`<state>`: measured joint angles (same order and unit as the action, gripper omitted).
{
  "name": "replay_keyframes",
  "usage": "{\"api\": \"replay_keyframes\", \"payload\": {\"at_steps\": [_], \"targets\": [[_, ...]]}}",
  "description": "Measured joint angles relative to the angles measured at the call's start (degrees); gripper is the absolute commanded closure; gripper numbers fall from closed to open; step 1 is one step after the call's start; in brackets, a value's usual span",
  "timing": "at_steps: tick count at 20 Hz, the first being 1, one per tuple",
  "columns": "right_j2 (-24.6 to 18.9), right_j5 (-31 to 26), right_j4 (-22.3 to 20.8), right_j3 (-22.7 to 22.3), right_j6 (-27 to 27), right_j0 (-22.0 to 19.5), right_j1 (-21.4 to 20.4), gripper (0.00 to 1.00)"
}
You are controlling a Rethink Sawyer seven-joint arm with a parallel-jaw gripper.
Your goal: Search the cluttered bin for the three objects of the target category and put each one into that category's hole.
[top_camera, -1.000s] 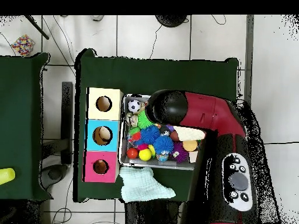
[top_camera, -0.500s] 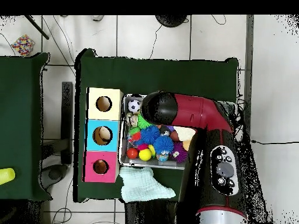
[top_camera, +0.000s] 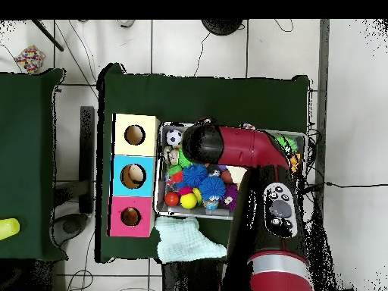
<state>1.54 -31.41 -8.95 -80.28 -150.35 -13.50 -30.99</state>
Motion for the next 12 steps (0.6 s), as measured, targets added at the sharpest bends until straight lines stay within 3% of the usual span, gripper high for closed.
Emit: {"api": "replay_keyframes", "payload": {"at_steps": [12], "targets": [[-0.04, 0.00, -0.04, -0.47, 0.00, 0.05, 0.92, 0.00]]}}
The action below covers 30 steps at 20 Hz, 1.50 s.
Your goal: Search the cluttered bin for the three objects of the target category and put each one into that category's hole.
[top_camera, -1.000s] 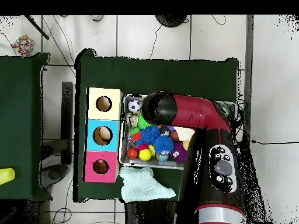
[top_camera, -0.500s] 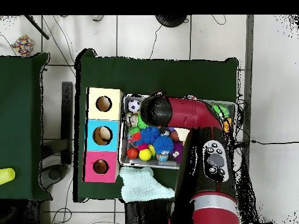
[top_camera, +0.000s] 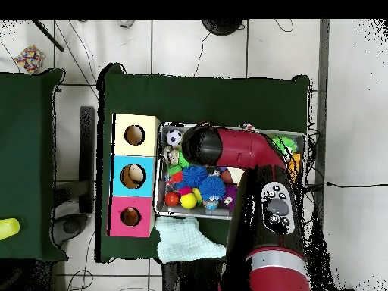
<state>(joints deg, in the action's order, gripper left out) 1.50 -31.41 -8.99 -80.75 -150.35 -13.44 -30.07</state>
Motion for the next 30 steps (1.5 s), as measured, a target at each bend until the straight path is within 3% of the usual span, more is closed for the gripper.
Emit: {"api": "replay_keyframes", "payload": {"at_steps": [18, 30], "targets": [[-0.24, 0.28, 0.02, -0.58, 0.00, 0.01, 2.20, 0.00], [-0.26, 7.16, 0.04, -0.66, 0.00, 0.05, 7.88, 0.00]]}}
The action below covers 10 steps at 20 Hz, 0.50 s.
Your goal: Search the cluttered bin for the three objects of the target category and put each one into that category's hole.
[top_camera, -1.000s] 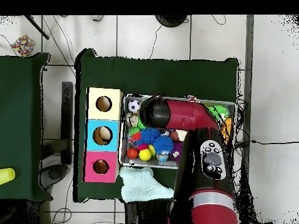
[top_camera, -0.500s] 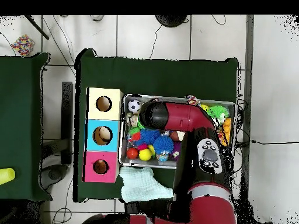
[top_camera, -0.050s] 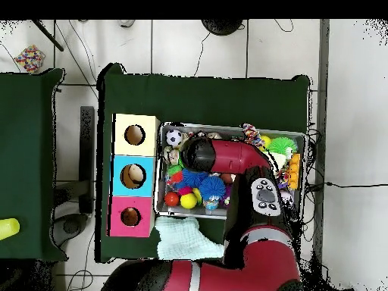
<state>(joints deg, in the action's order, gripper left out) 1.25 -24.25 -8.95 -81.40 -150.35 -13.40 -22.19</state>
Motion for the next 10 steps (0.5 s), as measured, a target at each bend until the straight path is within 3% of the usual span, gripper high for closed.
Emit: {"api": "replay_keyframes", "payload": {"at_steps": [10], "targets": [[0.44, 0.08, 0.00, -0.03, 0.00, 0.62, 1.33, 0.00]]}}
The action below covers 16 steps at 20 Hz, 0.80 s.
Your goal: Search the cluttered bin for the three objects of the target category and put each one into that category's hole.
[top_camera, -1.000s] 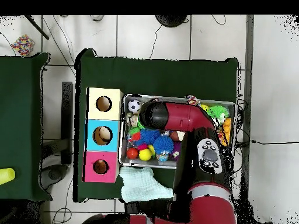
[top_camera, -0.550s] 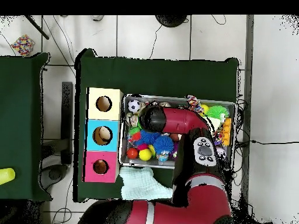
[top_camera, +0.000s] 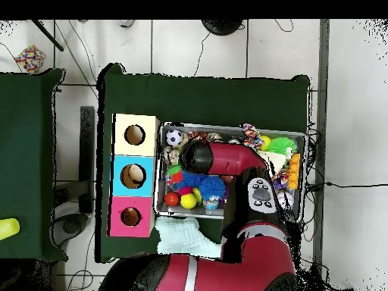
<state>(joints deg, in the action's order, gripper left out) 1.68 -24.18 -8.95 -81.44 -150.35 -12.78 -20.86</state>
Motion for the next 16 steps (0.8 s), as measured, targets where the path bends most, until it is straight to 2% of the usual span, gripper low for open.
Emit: {"api": "replay_keyframes", "payload": {"at_steps": [16], "targets": [[4.16, -0.76, -3.21, 0.38, 0.00, 2.85, 1.50, 0.00]]}}
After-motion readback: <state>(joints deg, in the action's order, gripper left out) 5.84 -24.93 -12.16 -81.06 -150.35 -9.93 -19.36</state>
